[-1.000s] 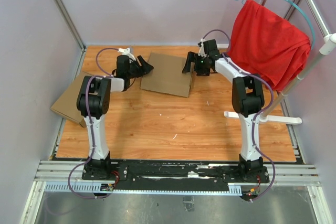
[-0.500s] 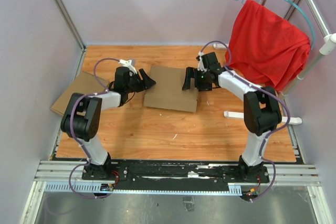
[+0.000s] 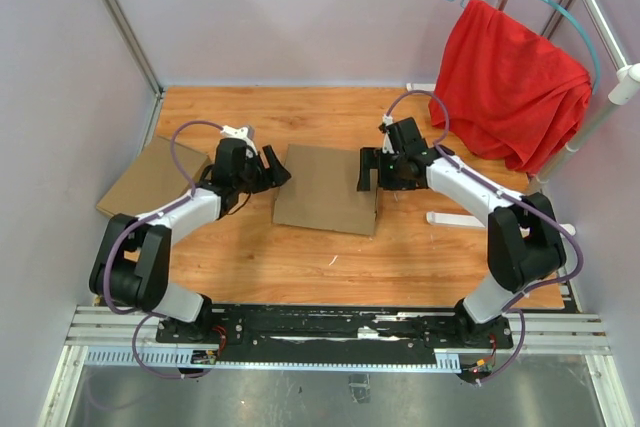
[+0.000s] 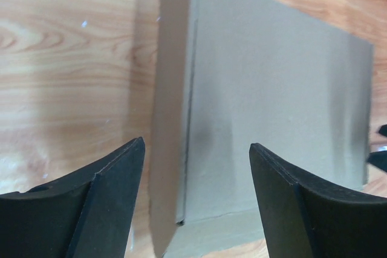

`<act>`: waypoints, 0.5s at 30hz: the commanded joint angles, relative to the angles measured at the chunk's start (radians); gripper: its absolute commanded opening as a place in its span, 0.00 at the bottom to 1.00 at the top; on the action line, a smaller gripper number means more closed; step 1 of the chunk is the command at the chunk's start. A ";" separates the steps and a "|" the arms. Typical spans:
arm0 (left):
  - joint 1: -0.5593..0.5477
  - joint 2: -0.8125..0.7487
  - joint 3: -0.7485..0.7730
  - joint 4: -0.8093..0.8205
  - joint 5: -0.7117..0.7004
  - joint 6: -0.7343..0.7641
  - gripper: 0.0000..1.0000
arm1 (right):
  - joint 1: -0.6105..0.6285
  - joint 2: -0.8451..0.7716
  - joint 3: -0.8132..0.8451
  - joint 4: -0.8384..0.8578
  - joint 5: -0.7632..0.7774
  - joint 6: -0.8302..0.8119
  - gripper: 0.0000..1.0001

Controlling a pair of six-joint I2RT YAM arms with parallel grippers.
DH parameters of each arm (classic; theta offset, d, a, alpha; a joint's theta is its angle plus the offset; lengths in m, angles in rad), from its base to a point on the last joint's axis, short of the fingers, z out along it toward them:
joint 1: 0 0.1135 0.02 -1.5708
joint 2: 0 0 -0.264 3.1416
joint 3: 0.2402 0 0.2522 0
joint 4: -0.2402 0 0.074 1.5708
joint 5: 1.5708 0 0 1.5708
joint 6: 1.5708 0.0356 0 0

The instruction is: Fold the paper box

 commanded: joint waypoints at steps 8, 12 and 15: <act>-0.002 -0.227 -0.064 -0.188 -0.173 0.053 0.68 | 0.010 0.006 0.190 -0.065 0.117 -0.091 1.00; -0.002 -0.334 -0.102 -0.177 -0.088 0.063 0.59 | 0.008 0.148 0.416 -0.096 0.105 -0.124 0.99; -0.001 -0.383 -0.143 -0.145 -0.015 0.076 0.25 | -0.010 0.281 0.571 -0.090 0.085 -0.122 0.87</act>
